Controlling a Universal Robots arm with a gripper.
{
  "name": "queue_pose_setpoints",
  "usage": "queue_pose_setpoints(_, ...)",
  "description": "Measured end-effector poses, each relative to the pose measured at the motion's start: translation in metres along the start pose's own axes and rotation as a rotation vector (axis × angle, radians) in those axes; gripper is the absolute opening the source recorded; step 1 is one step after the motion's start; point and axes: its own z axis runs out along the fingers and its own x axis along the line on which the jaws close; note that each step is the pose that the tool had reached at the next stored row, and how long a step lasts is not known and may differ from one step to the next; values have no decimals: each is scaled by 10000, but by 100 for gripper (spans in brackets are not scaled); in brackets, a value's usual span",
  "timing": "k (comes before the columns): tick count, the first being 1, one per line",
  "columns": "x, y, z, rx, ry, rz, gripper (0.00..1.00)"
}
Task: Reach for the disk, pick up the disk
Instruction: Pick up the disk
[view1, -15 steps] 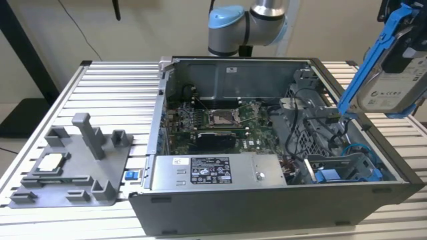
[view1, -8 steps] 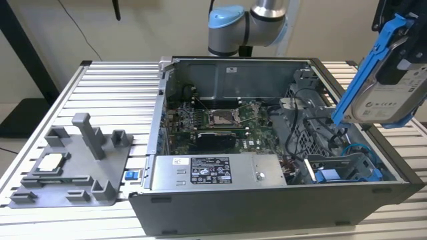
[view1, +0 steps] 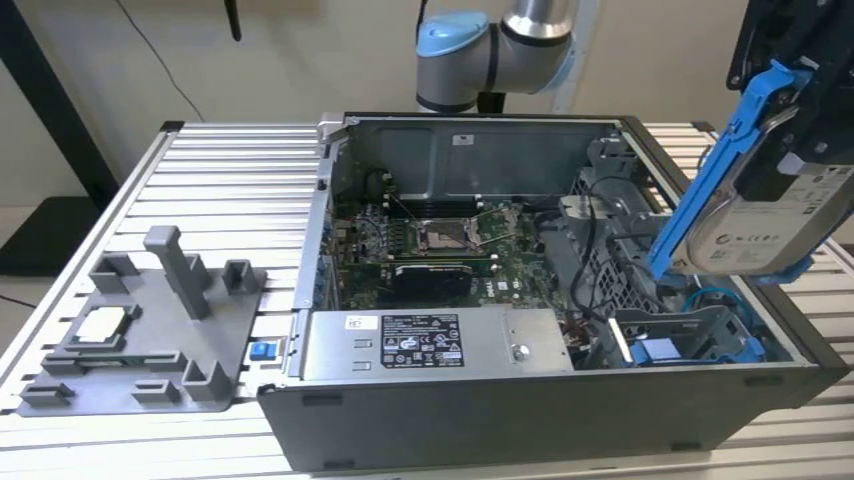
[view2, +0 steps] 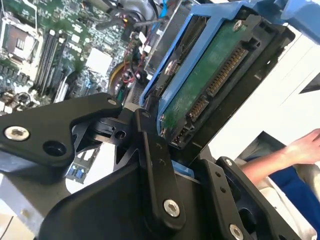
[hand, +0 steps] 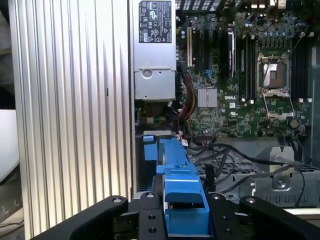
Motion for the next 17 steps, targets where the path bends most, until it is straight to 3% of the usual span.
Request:
queue_pose_setpoints(7, 148, 22, 47, 0, -1, 0, 0)
queue_pose_setpoints(17, 167, 22, 65, 0, -1, 0, 0)
